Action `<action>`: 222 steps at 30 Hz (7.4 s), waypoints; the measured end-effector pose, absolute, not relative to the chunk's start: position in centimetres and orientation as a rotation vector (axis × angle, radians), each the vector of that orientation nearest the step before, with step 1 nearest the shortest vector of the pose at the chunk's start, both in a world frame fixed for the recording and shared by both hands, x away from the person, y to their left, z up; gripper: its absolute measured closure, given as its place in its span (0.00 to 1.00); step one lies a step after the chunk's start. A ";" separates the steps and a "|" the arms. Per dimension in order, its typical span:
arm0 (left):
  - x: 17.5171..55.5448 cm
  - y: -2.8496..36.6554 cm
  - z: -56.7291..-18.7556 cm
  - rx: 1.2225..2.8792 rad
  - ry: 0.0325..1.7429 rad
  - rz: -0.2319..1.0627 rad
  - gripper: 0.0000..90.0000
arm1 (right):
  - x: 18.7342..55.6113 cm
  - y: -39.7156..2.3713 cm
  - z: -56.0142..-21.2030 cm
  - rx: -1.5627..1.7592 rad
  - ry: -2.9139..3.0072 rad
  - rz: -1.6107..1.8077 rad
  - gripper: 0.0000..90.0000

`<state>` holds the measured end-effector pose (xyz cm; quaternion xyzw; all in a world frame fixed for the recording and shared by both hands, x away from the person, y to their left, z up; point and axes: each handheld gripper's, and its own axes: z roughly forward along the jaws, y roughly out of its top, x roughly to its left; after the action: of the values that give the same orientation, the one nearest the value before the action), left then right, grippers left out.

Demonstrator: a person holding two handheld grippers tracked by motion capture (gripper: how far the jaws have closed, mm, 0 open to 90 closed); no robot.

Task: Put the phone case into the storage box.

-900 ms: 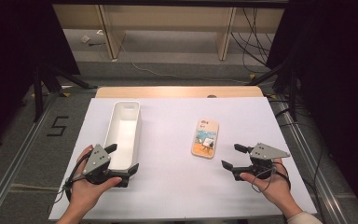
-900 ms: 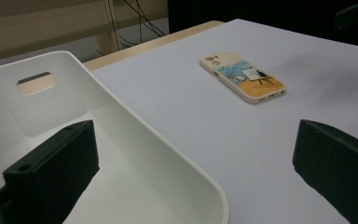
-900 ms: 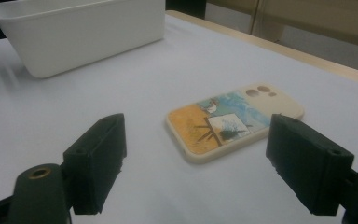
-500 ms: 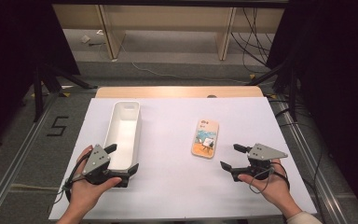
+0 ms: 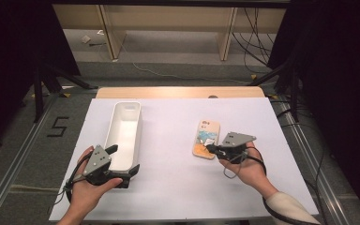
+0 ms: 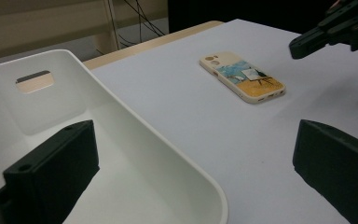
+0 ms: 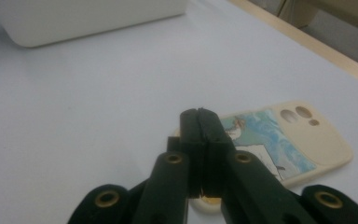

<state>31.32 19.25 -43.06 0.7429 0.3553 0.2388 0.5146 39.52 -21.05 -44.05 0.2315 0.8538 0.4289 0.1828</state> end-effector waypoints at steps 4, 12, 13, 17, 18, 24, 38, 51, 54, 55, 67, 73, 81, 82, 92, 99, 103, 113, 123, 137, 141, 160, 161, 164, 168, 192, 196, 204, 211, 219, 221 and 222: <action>31.3 19.2 -43.1 1.789 0.854 0.570 0.00 | 41.5 -18.5 -44.7 0.668 2.459 1.139 1.00; 31.3 19.2 -43.1 1.789 0.857 0.567 0.00 | 43.9 -15.8 -45.8 0.730 2.508 1.067 1.00; 31.3 19.2 -43.1 1.789 0.859 0.568 0.00 | 44.1 -15.3 -46.1 0.716 2.516 1.045 1.00; 31.3 19.3 -43.2 1.791 0.856 0.567 0.00 | 44.6 -14.3 -46.7 0.717 2.543 0.974 1.00; 31.3 19.3 -43.2 1.791 0.856 0.566 0.00 | 44.7 -13.9 -47.0 0.723 2.555 0.952 1.00; 31.3 19.3 -43.2 1.793 0.856 0.567 0.00 | 44.7 -13.4 -47.5 0.733 2.580 0.897 1.00; 31.3 19.2 -43.2 1.796 0.858 0.566 0.00 | 44.9 -13.3 -48.0 0.796 2.619 0.841 1.00; 31.2 19.2 -43.2 1.800 0.859 0.569 0.00 | 44.1 -14.6 -47.4 0.920 2.665 0.785 1.00; 31.2 19.1 -43.3 1.803 0.861 0.569 0.00 | 43.8 -15.1 -47.3 0.921 2.675 0.766 1.00; 31.2 19.1 -43.3 1.803 0.861 0.569 0.00 | 43.6 -15.5 -47.3 0.920 2.675 0.764 1.00; 31.1 19.1 -43.3 1.804 0.859 0.571 0.00 | 42.8 -18.2 -46.8 0.980 2.688 0.703 1.00; 31.1 19.1 -43.3 1.803 0.859 0.571 0.00 | 42.4 -19.4 -46.6 1.023 2.699 0.653 1.00; 31.1 19.1 -43.3 1.804 0.861 0.572 0.00 | 42.3 -21.1 -46.3 1.042 2.706 0.591 1.00; 31.1 19.1 -43.3 1.800 0.865 0.570 0.00 | 42.3 -21.4 -46.2 1.050 2.706 0.578 1.00; 31.1 19.1 -43.3 1.803 0.861 0.572 0.00 | 42.7 -24.0 -46.0 1.138 2.693 0.542 1.00; 31.1 19.1 -43.2 1.797 0.865 0.569 0.00 | 42.8 -23.8 -45.6 1.091 2.703 0.514 0.96; 31.1 19.1 -43.2 1.795 0.867 0.565 0.00 | 43.0 -23.7 -44.7 1.075 2.704 0.544 0.91; 31.1 19.1 -43.2 1.790 0.870 0.559 0.00 | 45.6 -23.6 -43.3 1.065 2.610 0.476 0.41; 31.1 19.1 -43.2 1.785 0.868 0.560 0.00 | 48.2 -23.2 -44.1 1.134 2.633 0.384 0.12; 31.0 19.1 -43.1 1.785 0.863 0.562 0.00 | 50.5 -22.8 -45.7 1.205 2.686 0.276 0.06; 31.0 19.1 -43.2 1.787 0.861 0.560 0.00 | 50.8 -22.9 -45.9 1.216 2.680 0.270 0.06; 31.0 19.0 -43.1 1.783 0.862 0.558 0.00 | 51.5 -22.7 -46.4 1.299 2.706 0.217 0.06; 31.0 19.0 -43.2 1.783 0.862 0.558 0.00 | 51.5 -22.8 -46.5 1.284 2.711 0.218 0.06; 31.0 19.0 -43.1 1.783 0.861 0.559 0.00 | 51.6 -22.8 -46.4 1.295 2.717 0.203 0.05; 31.0 19.0 -43.1 1.783 0.861 0.558 0.00 | 51.7 -22.8 -46.4 1.309 2.721 0.201 0.06; 31.0 19.0 -43.1 1.782 0.861 0.559 0.00 | 51.9 -22.7 -46.4 1.338 2.732 0.191 0.09; 31.0 19.0 -43.1 1.782 0.861 0.559 0.00 | 51.9 -22.7 -46.4 1.349 2.732 0.189 0.09; 31.0 19.0 -43.1 1.781 0.860 0.560 0.00 | 51.9 -22.7 -46.4 1.347 2.732 0.183 0.10; 31.0 19.0 -43.1 1.783 0.861 0.561 0.00 | 52.0 -22.7 -46.4 1.349 2.730 0.175 0.10; 31.0 19.0 -43.1 1.783 0.861 0.562 0.00 | 52.0 -22.6 -46.4 1.362 2.727 0.179 0.11; 31.0 19.0 -43.1 1.784 0.862 0.563 0.00 | 52.0 -22.6 -46.4 1.365 2.726 0.178 0.11; 31.0 19.0 -43.1 1.784 0.862 0.562 0.00 | 52.0 -22.6 -46.4 1.367 2.725 0.177 0.11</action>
<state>31.00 19.01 -43.13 0.7425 0.3587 0.2340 0.5151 51.97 -22.61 -46.35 0.4472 0.8915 0.0580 0.0438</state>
